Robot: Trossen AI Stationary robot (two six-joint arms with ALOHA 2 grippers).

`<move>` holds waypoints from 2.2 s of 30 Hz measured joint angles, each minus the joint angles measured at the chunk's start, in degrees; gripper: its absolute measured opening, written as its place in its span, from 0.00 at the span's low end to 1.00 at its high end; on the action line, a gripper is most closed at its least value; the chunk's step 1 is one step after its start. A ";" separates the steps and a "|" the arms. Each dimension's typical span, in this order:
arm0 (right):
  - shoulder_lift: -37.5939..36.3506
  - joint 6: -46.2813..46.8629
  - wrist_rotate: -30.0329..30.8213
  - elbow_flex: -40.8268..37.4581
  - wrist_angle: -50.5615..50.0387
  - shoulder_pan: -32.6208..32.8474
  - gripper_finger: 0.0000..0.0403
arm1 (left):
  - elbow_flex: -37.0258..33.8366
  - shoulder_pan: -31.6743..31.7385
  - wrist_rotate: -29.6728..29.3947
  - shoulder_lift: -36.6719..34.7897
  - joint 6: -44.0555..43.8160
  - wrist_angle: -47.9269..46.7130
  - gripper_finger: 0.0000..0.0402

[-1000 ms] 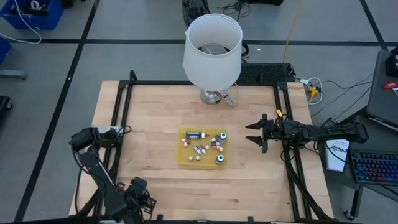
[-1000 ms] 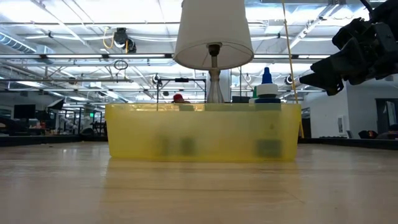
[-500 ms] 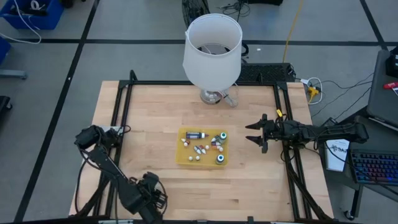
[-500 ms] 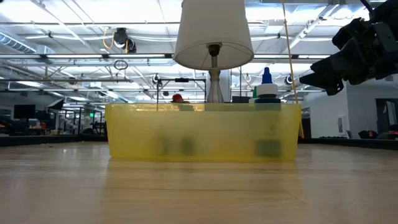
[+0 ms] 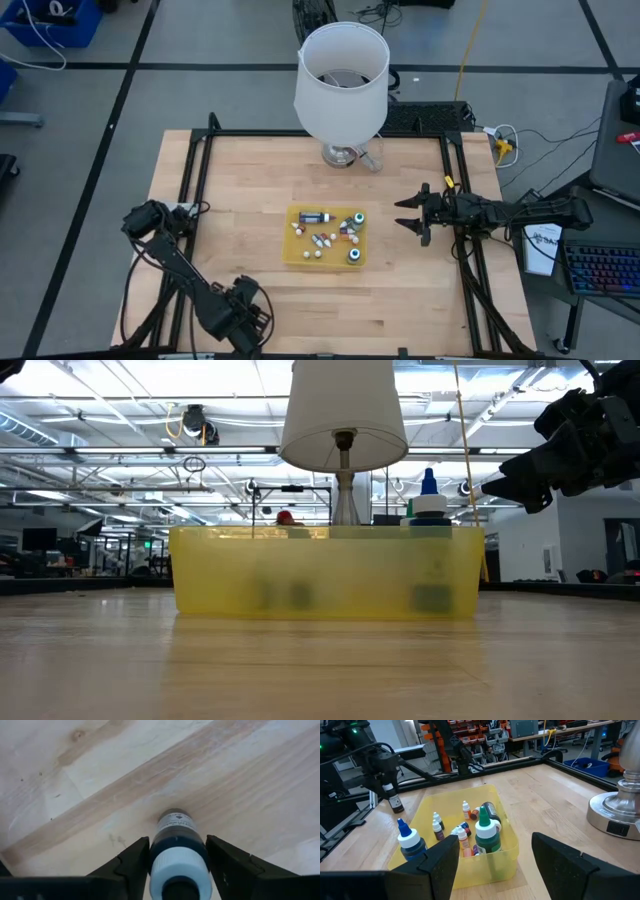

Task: Pick & Place food coloring
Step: Put the black food coloring bottle into the yellow bin

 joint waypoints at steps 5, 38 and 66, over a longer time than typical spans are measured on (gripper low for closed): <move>-0.01 0.00 0.00 0.00 0.00 0.00 0.59 | 0.00 -0.02 0.02 -0.07 0.05 0.53 0.42; -0.02 0.00 0.00 0.00 0.00 0.00 0.59 | 40.92 16.99 -45.60 -0.33 99.17 22.71 0.37; 0.29 0.00 0.00 0.00 0.00 0.00 0.59 | -26.26 25.37 -36.34 -35.02 85.50 73.26 0.36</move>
